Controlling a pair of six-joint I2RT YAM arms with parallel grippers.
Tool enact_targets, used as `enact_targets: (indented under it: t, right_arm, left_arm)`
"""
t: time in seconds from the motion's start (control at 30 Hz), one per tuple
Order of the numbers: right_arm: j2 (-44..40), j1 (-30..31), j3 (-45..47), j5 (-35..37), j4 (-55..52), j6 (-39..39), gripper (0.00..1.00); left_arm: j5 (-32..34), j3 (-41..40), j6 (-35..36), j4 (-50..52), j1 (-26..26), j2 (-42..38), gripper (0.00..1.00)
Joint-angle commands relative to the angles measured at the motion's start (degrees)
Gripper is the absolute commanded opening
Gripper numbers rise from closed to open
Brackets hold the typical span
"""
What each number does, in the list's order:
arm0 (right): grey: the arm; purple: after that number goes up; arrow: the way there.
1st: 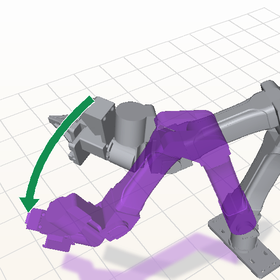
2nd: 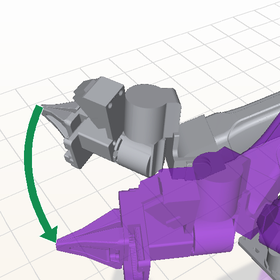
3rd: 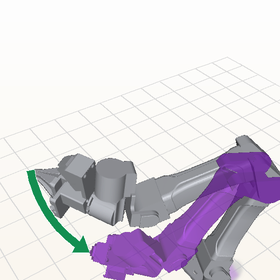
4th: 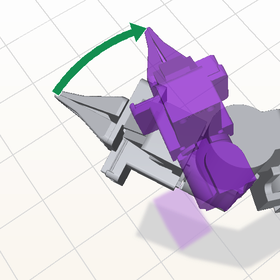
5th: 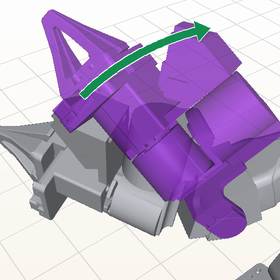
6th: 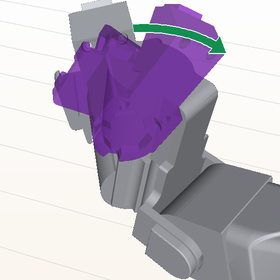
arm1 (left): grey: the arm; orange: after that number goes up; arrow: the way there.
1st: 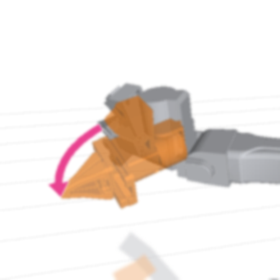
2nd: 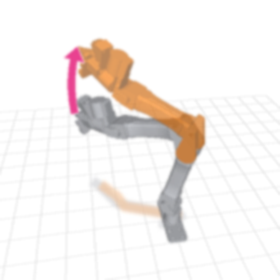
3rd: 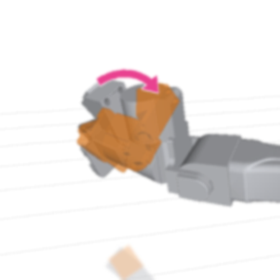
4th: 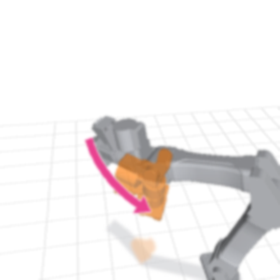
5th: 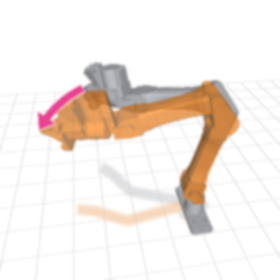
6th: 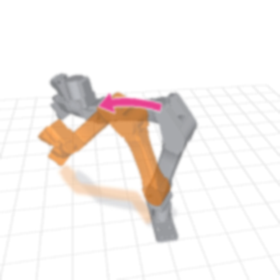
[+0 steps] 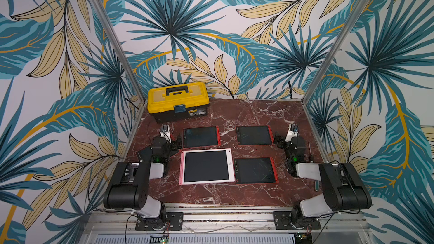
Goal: Place the stylus back onto the writing tablet
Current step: Reset both arms
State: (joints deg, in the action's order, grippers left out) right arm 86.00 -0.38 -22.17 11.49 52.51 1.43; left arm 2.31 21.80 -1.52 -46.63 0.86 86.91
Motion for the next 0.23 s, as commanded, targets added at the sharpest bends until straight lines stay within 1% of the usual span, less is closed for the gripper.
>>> enact_targets:
  t: [0.0,0.07,0.2]
  right_arm:
    - [0.20,-0.12,0.49,-0.50,-0.75,-0.66,0.99]
    - [0.48,-0.23,-0.23,-0.70,-1.83,-0.38,1.00]
    - [0.10,-0.23,0.64,-0.61,-0.54,-0.51,1.00]
  left_arm:
    - [-0.11,2.02,-0.24,0.47,0.64,-0.12,1.00]
    - [-0.11,2.02,-0.23,0.42,0.63,-0.15,1.00]
    - [-0.06,2.02,-0.24,0.44,0.63,-0.11,1.00]
